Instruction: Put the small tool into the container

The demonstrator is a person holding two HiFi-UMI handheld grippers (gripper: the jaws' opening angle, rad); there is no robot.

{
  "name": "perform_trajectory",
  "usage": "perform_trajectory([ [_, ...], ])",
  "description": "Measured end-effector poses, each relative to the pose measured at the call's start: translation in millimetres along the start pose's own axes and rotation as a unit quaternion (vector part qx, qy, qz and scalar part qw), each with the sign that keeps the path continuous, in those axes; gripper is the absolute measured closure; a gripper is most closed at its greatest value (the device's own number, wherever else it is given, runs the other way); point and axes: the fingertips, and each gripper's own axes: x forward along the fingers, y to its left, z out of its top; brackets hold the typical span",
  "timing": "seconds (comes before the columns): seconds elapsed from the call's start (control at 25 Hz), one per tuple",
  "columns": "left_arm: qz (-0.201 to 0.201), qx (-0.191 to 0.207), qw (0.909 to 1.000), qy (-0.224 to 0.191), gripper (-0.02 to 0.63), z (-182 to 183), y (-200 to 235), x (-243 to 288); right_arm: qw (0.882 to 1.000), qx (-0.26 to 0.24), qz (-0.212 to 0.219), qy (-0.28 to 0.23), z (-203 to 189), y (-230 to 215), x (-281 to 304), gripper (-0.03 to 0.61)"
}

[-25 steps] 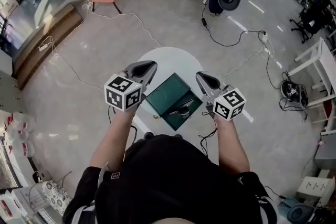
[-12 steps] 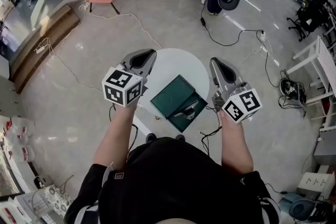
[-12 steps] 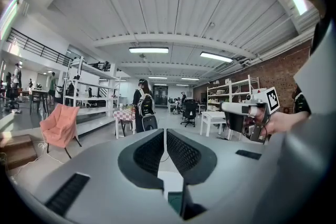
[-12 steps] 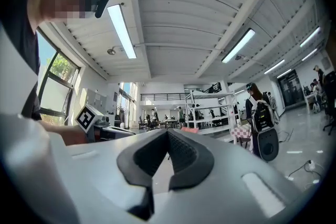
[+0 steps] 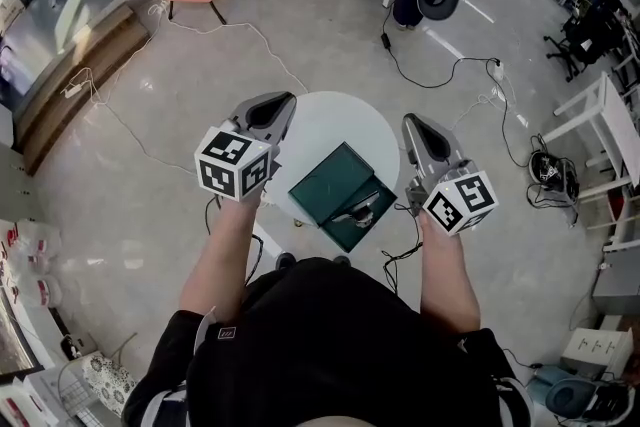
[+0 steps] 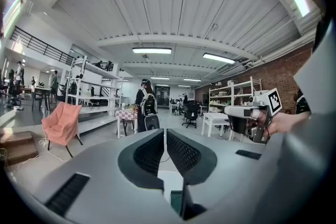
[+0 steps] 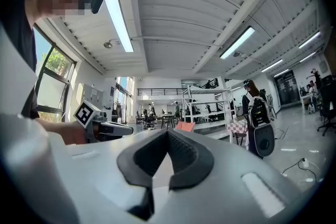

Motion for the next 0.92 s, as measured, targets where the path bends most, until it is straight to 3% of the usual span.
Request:
perform_trajectory([
  [0.92, 0.007, -0.026, 0.9996, 0.004, 0.591, -17, 13, -15, 0.999, 0.02, 0.013, 0.027, -25, 16, 6, 0.571],
])
